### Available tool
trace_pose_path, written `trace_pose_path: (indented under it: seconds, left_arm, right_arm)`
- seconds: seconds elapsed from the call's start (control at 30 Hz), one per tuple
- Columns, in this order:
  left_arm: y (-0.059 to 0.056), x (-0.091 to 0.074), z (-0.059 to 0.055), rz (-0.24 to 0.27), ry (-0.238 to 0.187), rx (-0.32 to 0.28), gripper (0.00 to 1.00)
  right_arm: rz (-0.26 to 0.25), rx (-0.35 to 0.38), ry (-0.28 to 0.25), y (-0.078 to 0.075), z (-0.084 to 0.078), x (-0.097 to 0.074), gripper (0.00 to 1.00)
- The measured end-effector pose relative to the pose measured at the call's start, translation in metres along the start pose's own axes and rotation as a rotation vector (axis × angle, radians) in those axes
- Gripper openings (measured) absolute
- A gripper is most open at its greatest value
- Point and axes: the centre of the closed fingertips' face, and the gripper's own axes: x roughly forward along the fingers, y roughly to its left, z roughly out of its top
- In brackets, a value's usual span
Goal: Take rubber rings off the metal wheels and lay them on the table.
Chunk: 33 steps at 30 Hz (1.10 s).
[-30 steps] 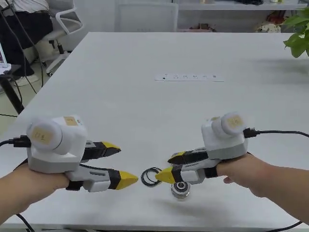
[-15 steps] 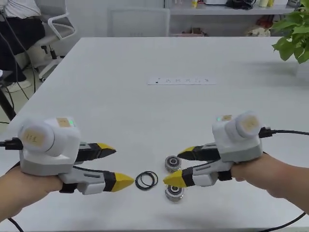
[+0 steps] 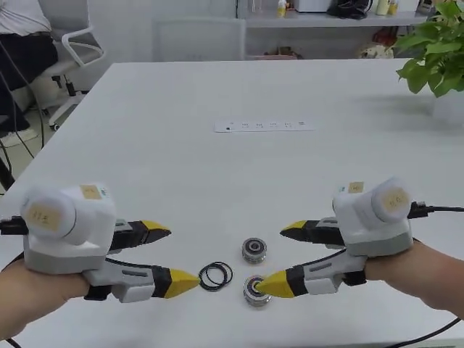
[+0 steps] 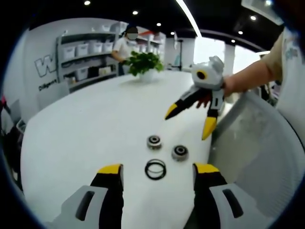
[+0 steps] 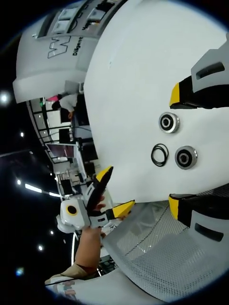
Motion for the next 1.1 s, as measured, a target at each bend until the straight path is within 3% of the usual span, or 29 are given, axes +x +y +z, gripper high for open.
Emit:
trace_pose_path:
  seconds: [0.53,0.87,1.1]
  left_arm:
    - [-0.005,-0.005,0.002,0.003,-0.025,-0.007,0.65]
    - [-0.012,-0.012,0.007,0.006,-0.038,0.030,0.69]
    - [-0.012,-0.015,-0.001,0.020,-0.018,0.056,0.74]
  right_arm:
    - [-0.087,-0.008,-0.040,-0.015,-0.009,-0.037,0.76]
    - [-0.110,-0.035,-0.023,-0.010,-0.022,-0.049,0.81]
    - [-0.111,-0.063,-0.009,-0.004,-0.028,-0.053,0.84]
